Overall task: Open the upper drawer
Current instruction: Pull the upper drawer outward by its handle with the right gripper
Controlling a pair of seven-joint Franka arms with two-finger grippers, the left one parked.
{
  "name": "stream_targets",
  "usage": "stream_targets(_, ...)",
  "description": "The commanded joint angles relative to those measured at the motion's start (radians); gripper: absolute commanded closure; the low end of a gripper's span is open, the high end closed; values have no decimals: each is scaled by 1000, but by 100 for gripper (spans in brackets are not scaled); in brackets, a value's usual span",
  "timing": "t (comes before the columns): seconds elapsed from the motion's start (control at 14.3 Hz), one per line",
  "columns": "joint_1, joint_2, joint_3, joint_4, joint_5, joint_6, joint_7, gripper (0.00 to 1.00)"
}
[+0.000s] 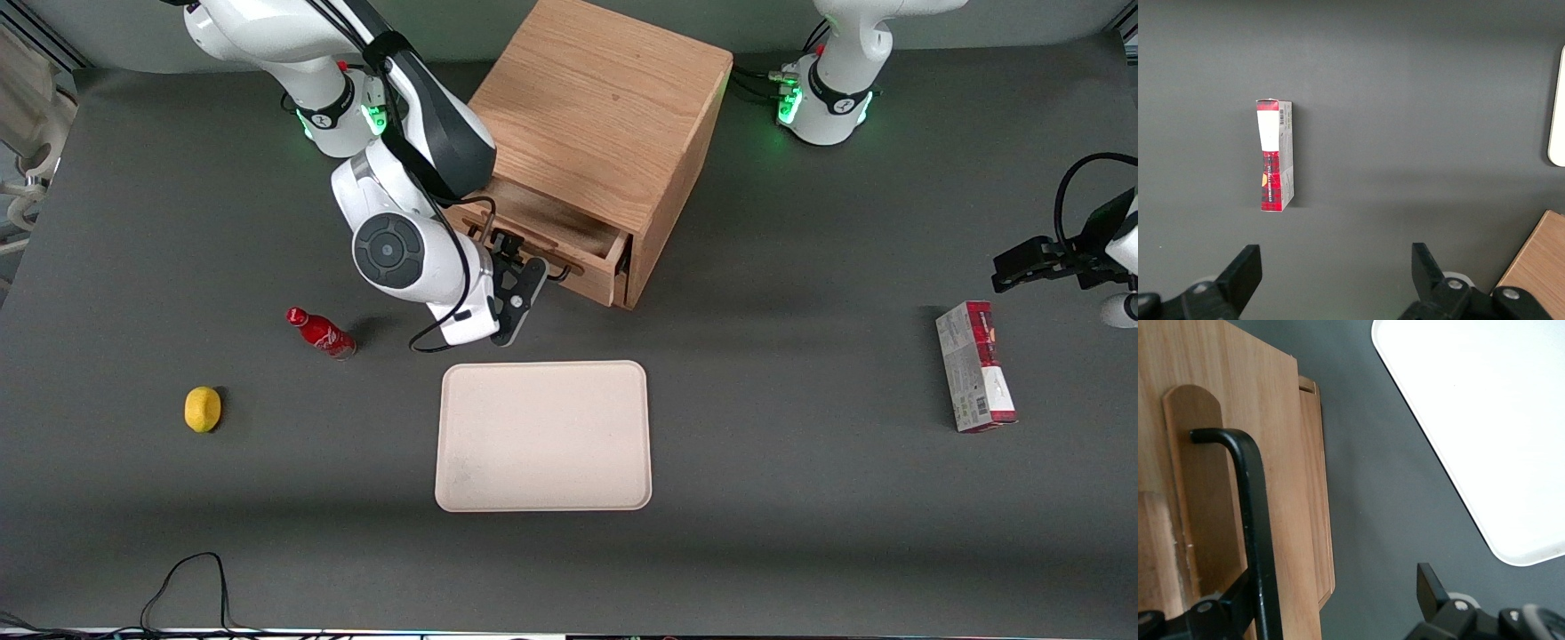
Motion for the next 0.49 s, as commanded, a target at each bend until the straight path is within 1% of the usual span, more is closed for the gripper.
stream_targets(0.0,-9,7,-1,-3,25,21,-52,0)
stream_targets(0.42,-21,9,-1,-3,28,49,-52,0)
